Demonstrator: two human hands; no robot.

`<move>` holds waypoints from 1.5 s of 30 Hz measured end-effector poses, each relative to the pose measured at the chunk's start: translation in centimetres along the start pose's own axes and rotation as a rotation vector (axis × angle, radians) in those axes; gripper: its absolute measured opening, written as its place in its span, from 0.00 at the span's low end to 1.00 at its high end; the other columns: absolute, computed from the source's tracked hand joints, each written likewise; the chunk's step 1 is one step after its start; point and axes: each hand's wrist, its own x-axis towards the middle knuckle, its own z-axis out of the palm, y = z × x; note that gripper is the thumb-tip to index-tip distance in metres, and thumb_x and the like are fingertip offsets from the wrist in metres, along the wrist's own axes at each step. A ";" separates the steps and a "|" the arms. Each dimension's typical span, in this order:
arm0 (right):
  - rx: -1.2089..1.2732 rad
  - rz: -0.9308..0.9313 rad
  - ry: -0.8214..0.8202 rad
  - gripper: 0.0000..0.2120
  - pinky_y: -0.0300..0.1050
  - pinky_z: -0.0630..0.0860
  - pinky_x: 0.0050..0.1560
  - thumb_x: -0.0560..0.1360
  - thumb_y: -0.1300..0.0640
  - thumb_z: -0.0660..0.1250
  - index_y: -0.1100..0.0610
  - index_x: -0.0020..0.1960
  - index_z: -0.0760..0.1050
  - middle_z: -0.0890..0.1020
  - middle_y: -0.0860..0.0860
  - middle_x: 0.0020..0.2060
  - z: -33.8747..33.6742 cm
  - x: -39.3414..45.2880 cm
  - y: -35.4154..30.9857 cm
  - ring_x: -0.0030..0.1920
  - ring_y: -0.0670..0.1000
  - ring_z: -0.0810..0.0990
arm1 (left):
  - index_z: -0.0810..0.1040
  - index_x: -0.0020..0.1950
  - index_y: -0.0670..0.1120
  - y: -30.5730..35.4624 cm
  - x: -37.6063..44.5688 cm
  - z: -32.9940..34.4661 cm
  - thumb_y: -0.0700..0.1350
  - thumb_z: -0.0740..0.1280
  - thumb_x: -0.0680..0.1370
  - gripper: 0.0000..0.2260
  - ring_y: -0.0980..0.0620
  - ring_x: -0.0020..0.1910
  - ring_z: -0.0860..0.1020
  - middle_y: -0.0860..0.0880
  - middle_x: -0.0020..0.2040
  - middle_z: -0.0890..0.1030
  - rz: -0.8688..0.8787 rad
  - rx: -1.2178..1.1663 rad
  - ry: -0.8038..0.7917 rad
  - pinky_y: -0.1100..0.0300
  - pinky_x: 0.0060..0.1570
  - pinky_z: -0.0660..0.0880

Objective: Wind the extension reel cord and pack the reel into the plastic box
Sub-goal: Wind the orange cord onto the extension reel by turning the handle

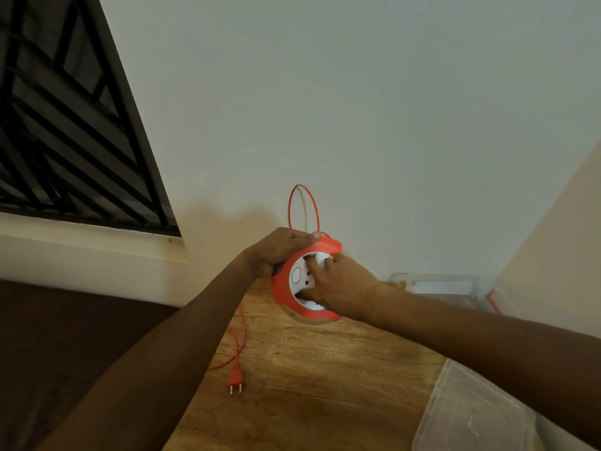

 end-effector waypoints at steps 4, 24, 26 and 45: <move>0.333 0.112 0.099 0.16 0.57 0.74 0.44 0.81 0.55 0.59 0.55 0.66 0.74 0.78 0.62 0.54 -0.2 0.0 0.6 0.51 0.66 0.78 | 0.89 0.49 0.46 0.8 -0.1 0.2 0.59 0.72 0.79 0.17 0.42 0.45 0.88 0.40 0.49 0.89 0.029 -0.045 0.047 0.54 0.42 0.85; 1.754 0.863 0.241 0.36 0.55 0.81 0.55 0.73 0.52 0.71 0.44 0.77 0.59 0.73 0.50 0.69 4.1 1.5 -3.4 0.60 0.54 0.78 | 0.85 0.57 0.43 -5.0 -3.2 5.3 0.54 0.65 0.84 0.16 0.46 0.41 0.88 0.45 0.46 0.89 0.029 -0.538 0.565 0.54 0.35 0.85; 1.515 0.822 0.287 0.40 0.55 0.80 0.54 0.71 0.51 0.71 0.44 0.78 0.55 0.75 0.51 0.66 4.0 1.6 -4.6 0.59 0.53 0.78 | 0.85 0.57 0.42 -5.5 -3.2 4.9 0.54 0.64 0.84 0.17 0.46 0.41 0.88 0.45 0.45 0.89 0.008 -0.618 0.533 0.54 0.36 0.85; 0.430 0.044 0.122 0.22 0.58 0.79 0.53 0.72 0.62 0.74 0.45 0.62 0.78 0.59 0.49 0.78 3.7 -0.9 -4.6 0.68 0.61 0.69 | 0.89 0.45 0.57 -6.9 -3.5 2.9 0.63 0.71 0.76 0.13 0.45 0.41 0.89 0.48 0.44 0.90 -0.015 -0.181 0.275 0.57 0.34 0.84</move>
